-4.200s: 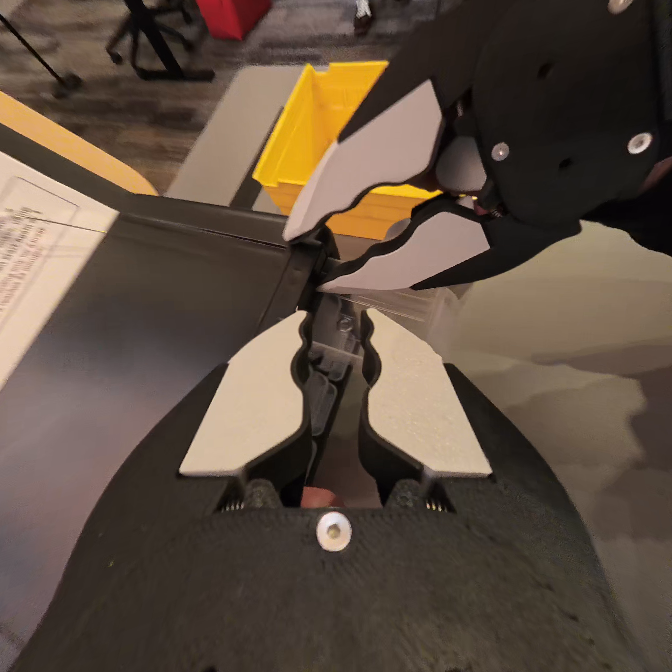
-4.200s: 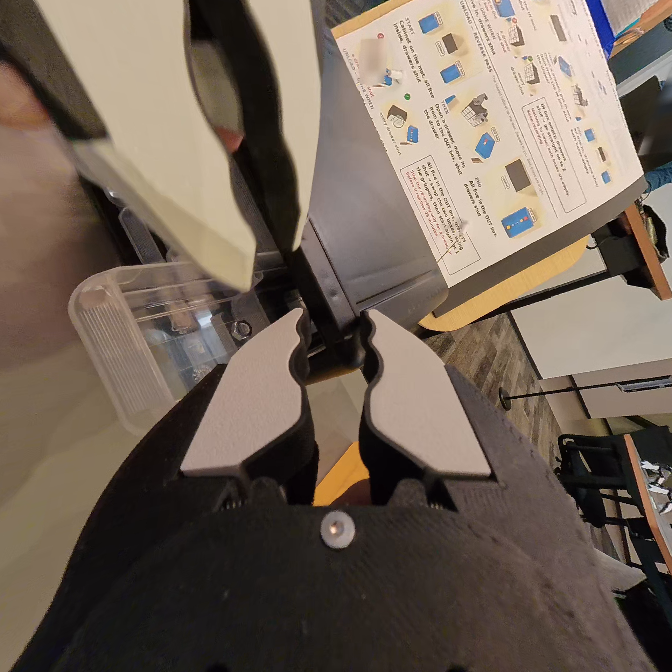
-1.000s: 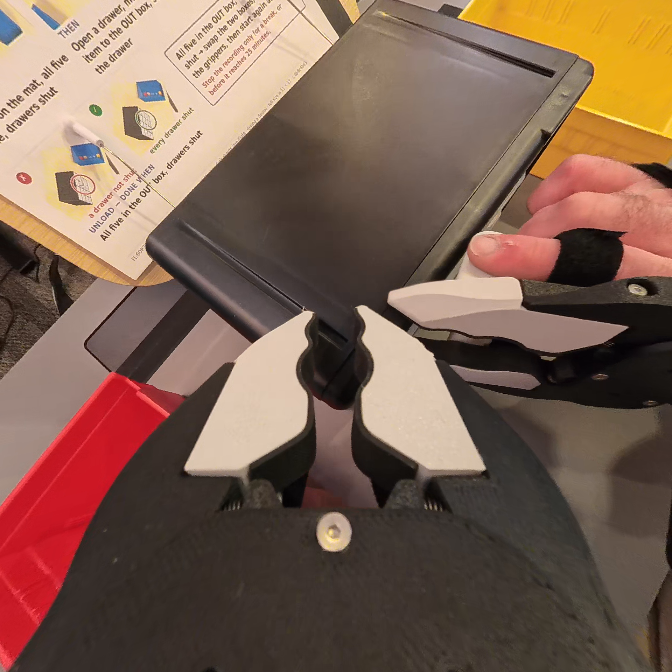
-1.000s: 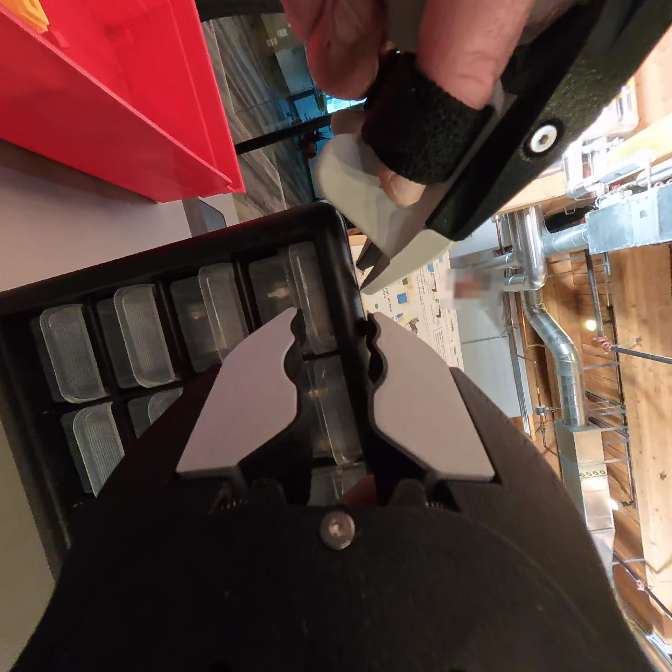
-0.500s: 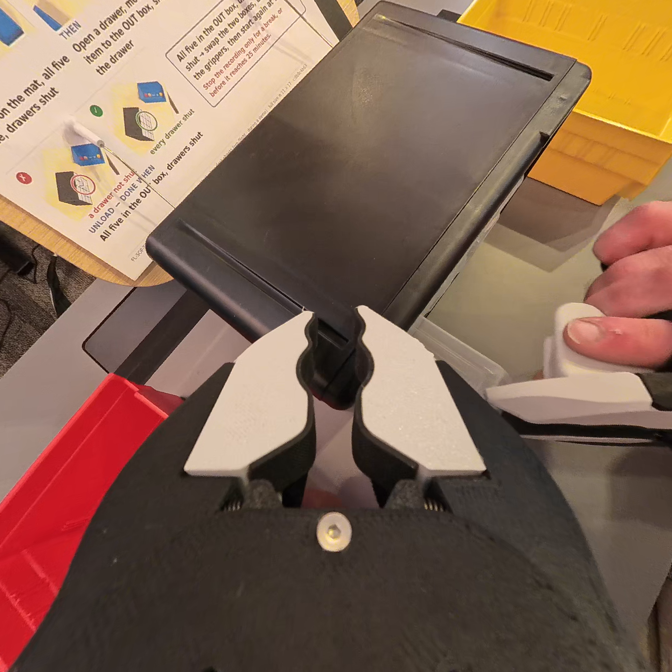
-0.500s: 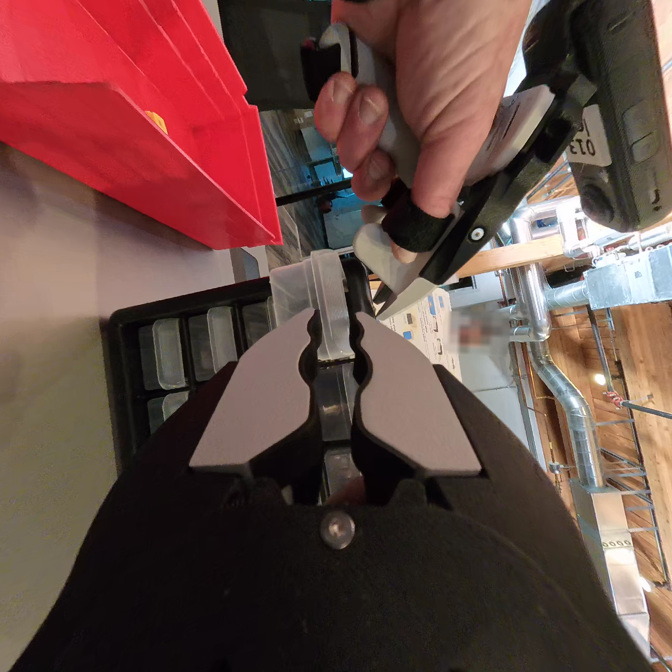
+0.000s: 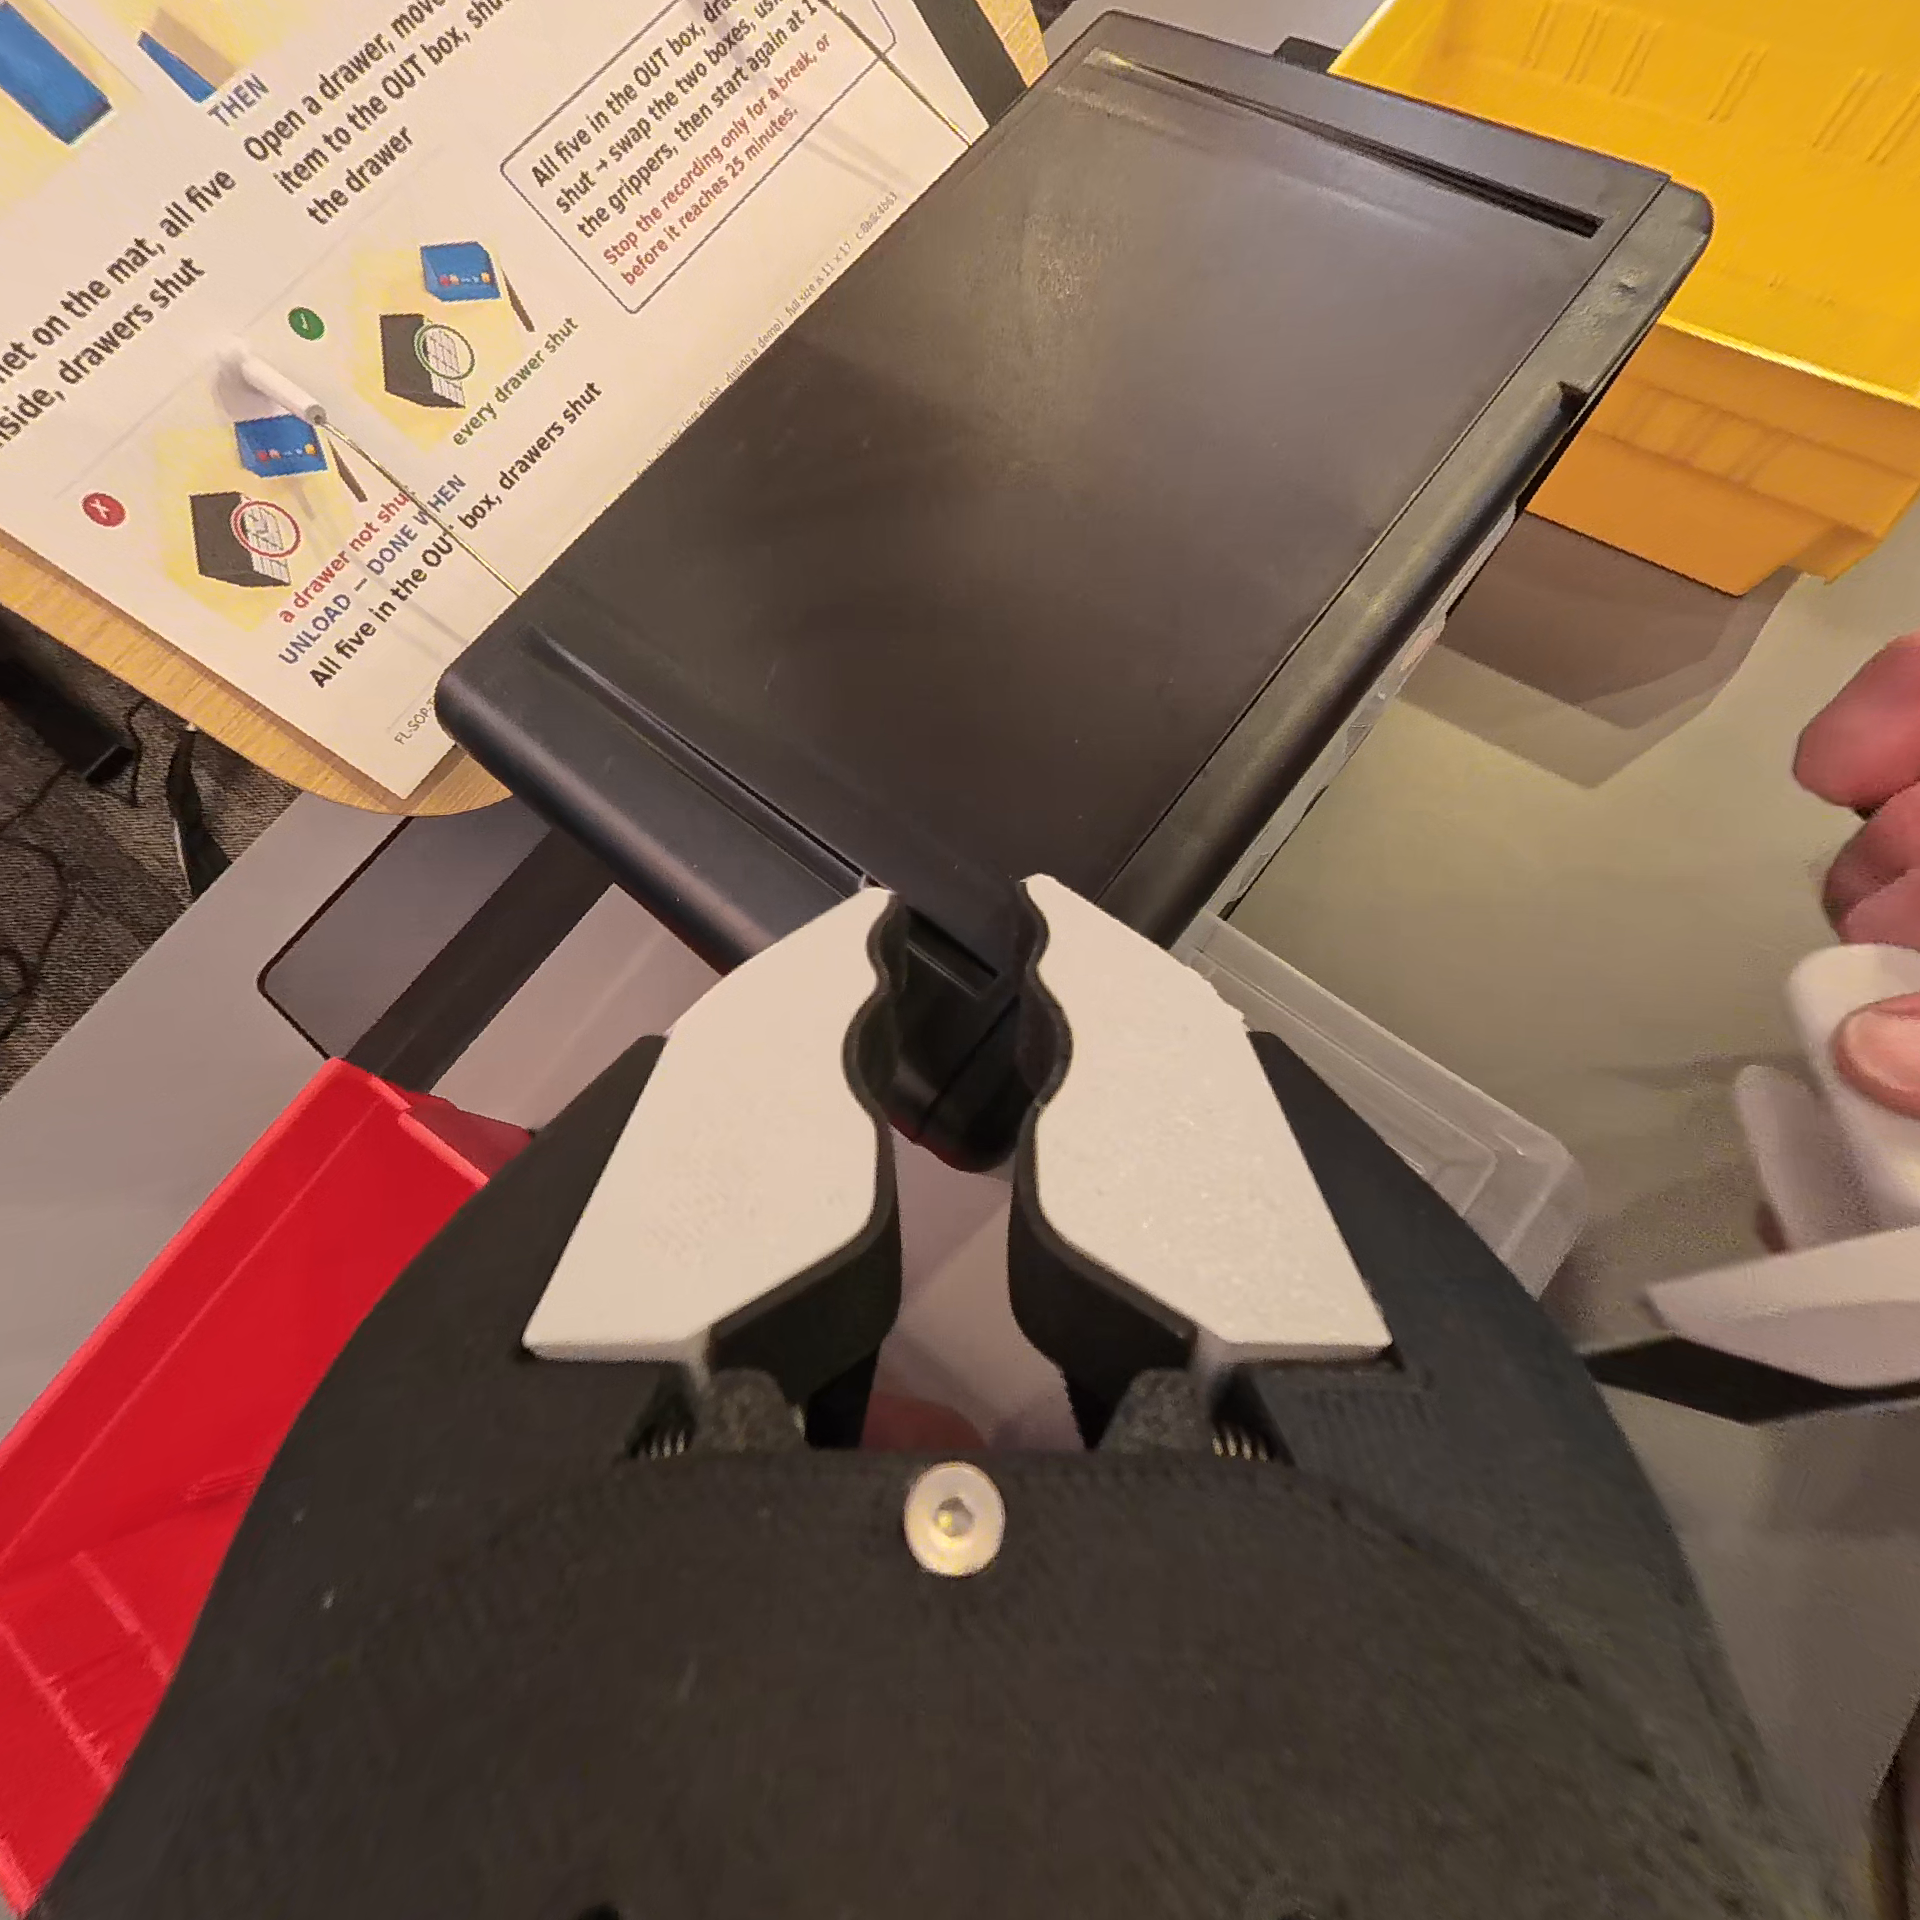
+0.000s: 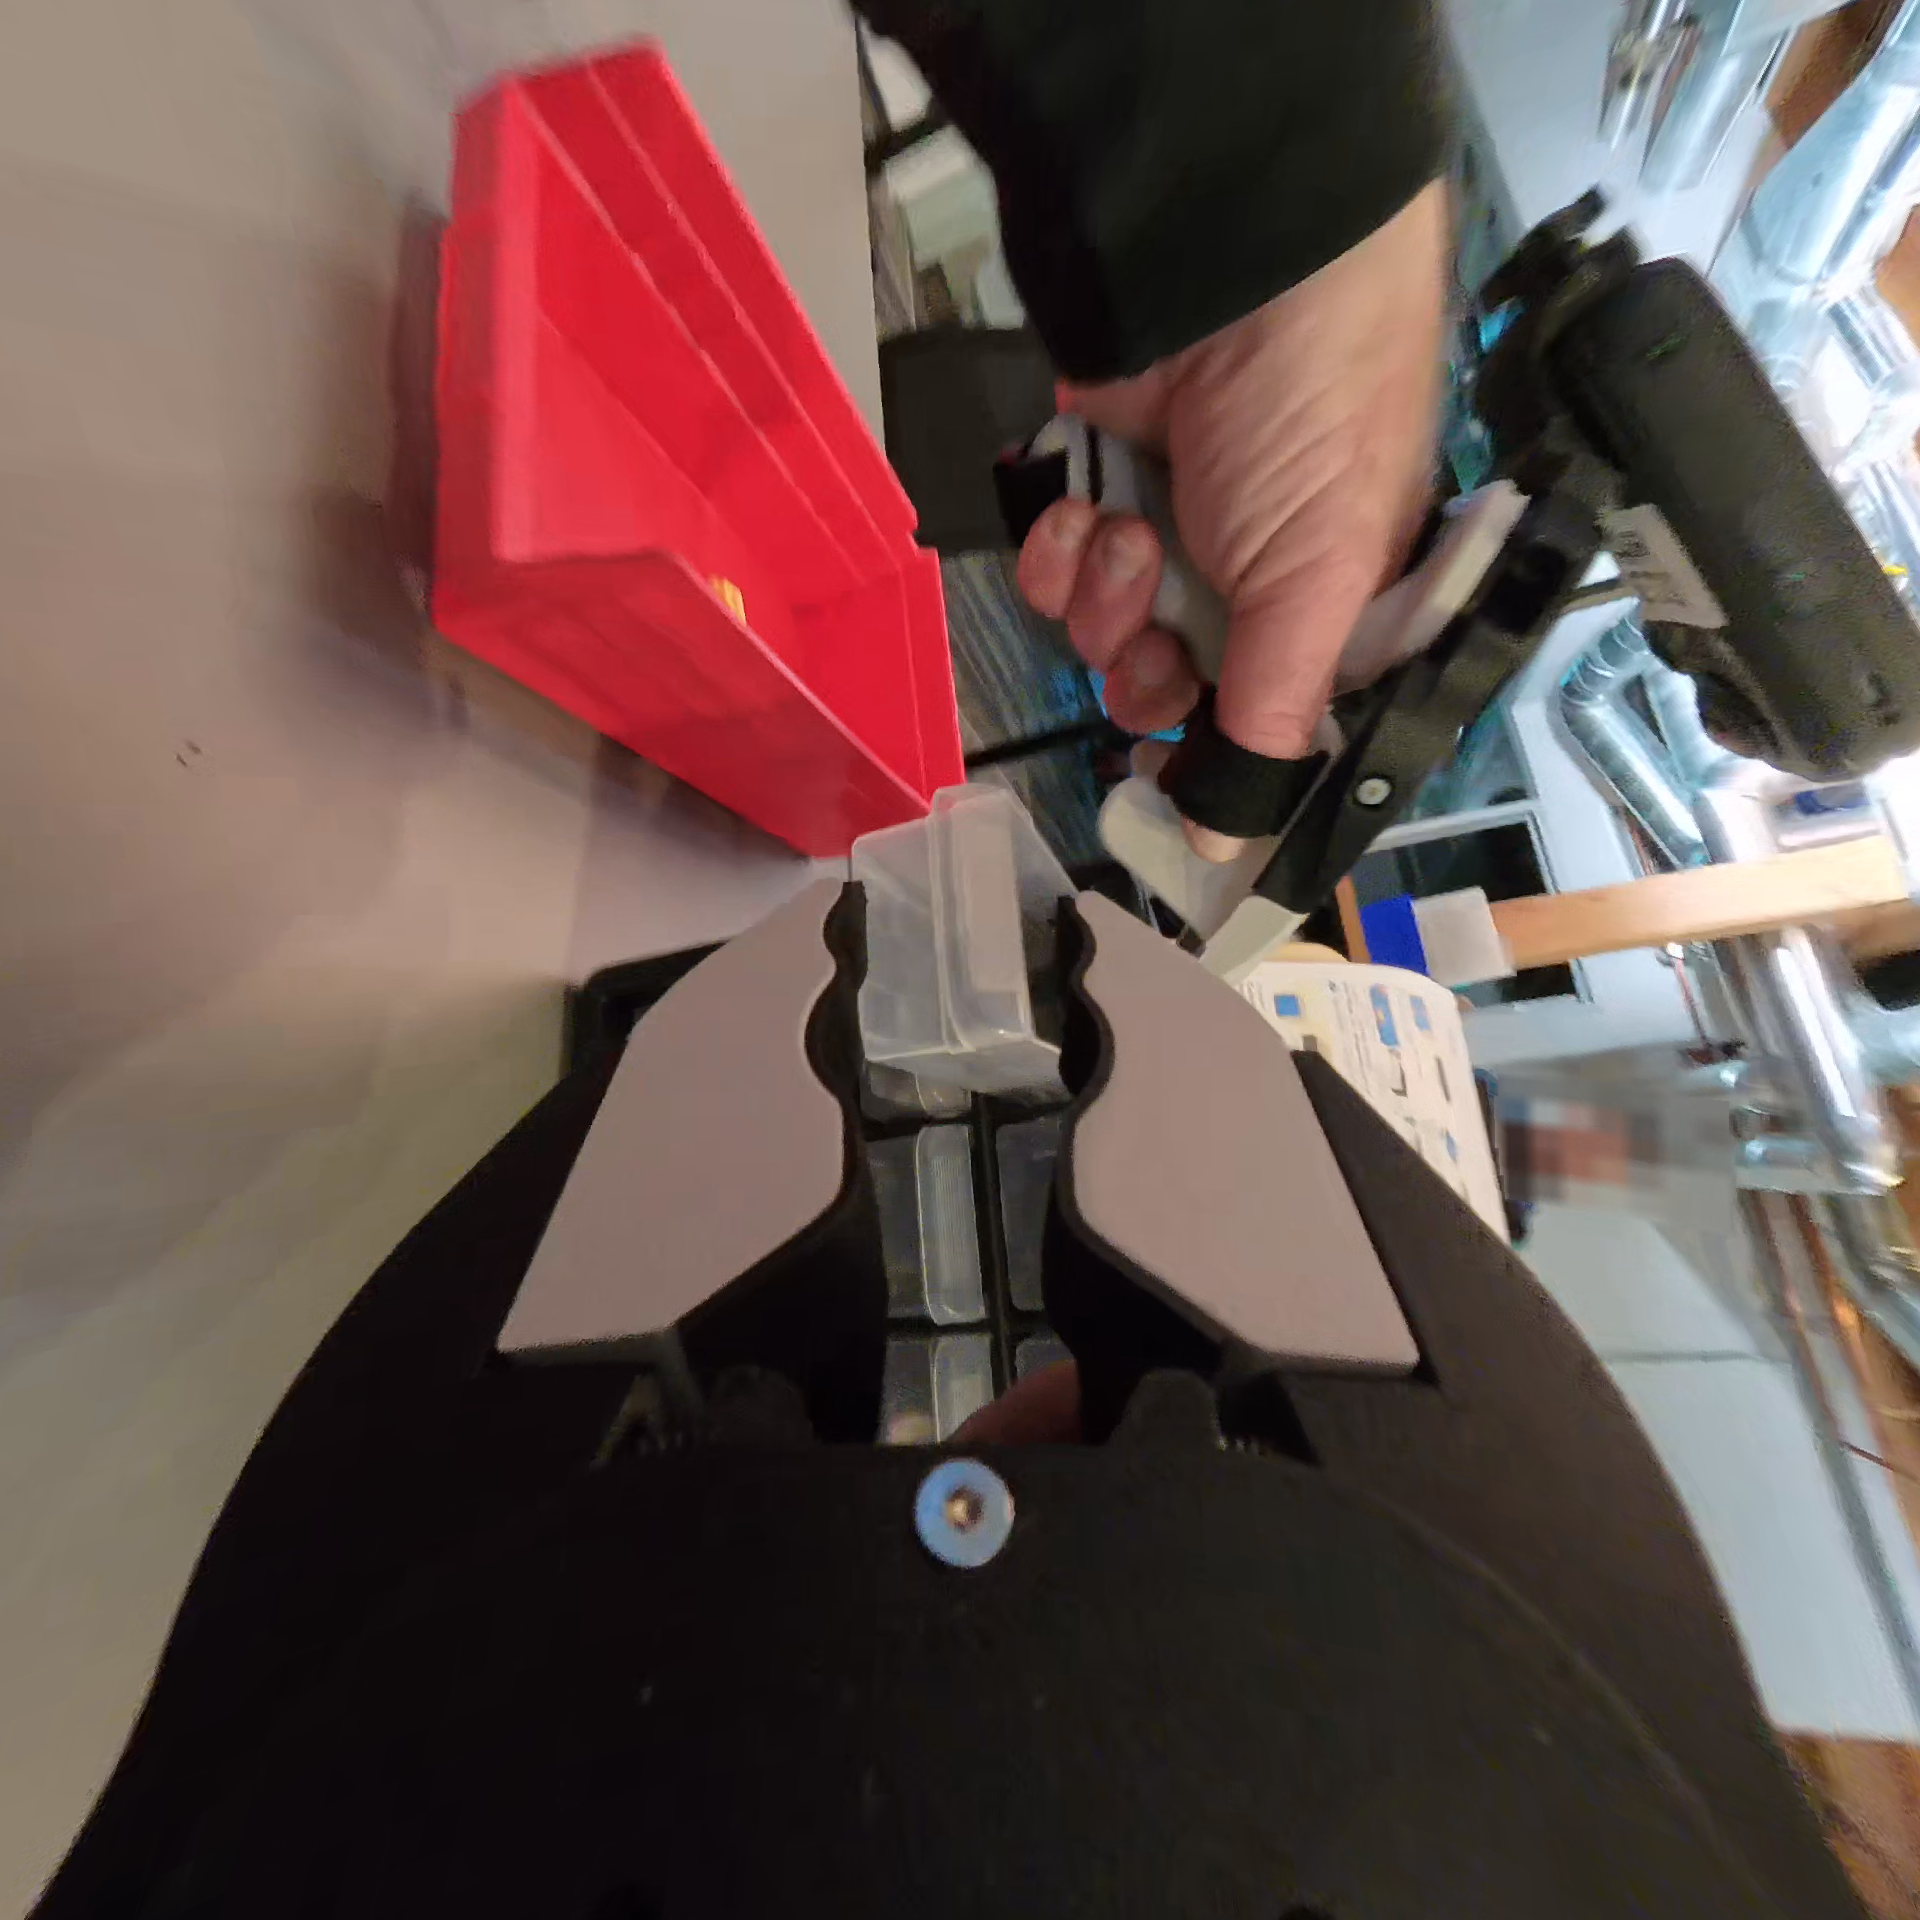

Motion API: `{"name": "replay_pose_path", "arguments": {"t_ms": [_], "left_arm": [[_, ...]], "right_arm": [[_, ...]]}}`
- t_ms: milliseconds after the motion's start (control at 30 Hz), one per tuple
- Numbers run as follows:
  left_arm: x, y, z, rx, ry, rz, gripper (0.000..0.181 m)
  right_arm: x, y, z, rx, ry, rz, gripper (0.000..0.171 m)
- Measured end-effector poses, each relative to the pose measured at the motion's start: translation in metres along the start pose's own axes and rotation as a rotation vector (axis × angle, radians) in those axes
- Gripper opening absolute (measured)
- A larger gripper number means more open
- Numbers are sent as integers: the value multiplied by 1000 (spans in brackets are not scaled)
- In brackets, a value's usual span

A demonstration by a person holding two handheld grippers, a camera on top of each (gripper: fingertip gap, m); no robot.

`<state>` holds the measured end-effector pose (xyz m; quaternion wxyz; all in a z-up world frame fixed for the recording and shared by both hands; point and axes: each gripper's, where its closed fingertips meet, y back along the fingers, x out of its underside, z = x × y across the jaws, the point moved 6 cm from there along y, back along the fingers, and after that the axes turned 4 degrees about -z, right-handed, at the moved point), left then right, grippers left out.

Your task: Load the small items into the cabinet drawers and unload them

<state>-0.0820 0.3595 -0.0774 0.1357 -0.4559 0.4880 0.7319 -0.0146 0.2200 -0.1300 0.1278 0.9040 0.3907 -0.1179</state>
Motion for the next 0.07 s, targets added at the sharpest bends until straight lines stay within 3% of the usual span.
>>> {"name": "replay_pose_path", "arguments": {"t_ms": [67], "left_arm": [[0,0,0,1,7,-7,19]], "right_arm": [[1,9,-13,19,-91,-60,30]]}}
